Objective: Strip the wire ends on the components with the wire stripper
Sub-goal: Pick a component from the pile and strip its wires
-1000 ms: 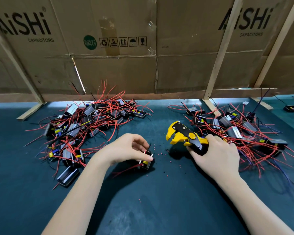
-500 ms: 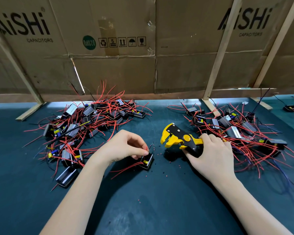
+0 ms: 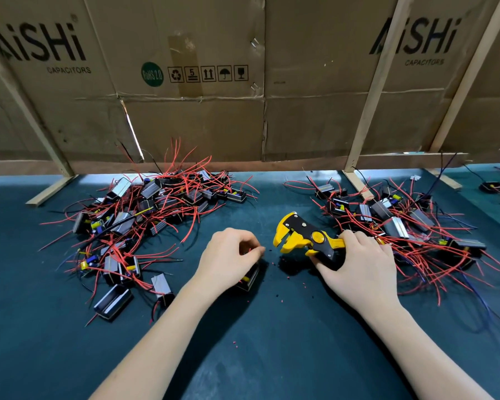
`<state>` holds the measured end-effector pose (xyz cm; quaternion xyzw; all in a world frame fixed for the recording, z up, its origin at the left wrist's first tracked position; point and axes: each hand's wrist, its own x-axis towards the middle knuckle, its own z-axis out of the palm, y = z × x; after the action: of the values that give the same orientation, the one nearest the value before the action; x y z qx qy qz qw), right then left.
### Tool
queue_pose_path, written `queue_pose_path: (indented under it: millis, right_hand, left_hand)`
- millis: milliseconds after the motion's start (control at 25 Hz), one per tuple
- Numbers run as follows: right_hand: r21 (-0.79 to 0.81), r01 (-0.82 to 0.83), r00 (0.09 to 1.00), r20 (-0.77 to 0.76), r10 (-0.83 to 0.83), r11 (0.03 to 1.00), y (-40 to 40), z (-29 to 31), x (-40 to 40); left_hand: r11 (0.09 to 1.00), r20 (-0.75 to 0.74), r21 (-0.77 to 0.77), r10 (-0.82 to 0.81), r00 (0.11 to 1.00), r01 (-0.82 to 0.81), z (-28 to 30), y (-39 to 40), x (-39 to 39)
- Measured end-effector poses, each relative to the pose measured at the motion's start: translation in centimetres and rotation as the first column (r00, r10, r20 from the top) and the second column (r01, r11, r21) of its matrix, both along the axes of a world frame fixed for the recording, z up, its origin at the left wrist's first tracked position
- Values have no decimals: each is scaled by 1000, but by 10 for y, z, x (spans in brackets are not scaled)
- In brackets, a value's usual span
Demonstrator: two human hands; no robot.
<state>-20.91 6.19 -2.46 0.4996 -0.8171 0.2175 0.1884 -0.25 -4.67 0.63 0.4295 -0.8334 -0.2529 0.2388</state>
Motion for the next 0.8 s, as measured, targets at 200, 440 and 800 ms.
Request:
queue_pose_path:
  millis: [200,440,800]
  right_hand:
    - [-4,-4,1000,20,4,1000,-1,0,-1]
    - [43,20,1000,18,-21,999,-1,-2,-3]
    - [30,21,1000,0,-21,999,-1,-2,-2]
  left_hand:
    - [999,-32,-32,31,999,-32,-2,2,-5]
    - [999,67,-5,-37,997,37,-3,1,-2]
    - [879,38,398,-302,953,263,30,-29,53]
